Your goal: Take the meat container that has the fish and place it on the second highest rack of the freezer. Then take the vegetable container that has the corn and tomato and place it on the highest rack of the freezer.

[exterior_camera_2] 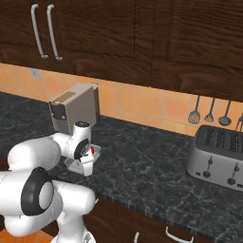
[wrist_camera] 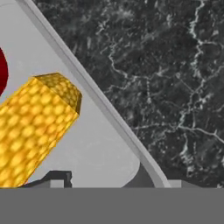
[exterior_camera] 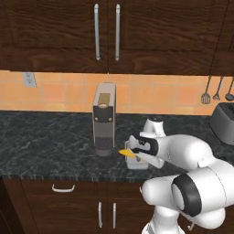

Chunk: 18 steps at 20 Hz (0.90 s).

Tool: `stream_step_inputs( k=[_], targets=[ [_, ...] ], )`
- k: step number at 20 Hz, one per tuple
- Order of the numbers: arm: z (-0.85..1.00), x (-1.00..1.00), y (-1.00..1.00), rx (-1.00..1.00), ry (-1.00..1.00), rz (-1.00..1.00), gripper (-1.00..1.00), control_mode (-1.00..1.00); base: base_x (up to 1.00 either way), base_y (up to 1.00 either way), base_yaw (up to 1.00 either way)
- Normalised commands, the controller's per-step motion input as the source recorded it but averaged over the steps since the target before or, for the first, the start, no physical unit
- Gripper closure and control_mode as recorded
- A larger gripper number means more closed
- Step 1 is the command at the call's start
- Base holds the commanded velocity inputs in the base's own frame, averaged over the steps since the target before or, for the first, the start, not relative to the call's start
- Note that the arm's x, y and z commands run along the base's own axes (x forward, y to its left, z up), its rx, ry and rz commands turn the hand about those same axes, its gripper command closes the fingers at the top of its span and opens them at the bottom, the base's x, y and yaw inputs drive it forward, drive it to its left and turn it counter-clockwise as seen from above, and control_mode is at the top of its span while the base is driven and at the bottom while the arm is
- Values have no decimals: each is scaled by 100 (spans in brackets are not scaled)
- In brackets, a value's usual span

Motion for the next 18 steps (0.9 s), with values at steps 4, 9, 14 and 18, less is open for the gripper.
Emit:
stream_step_inputs(
  k=[4,9,14,18],
  targets=[
    [-76,-7,0,0,15,0,100,-100,0,0,0],
    [-76,-43,0,0,11,0,100,-100,0,0,0],
    [-46,-49,12,-1,2,0,100,-100,0,0,0],
    [-4,-35,16,0,-2,0,100,-100,0,0,0]
  ],
)
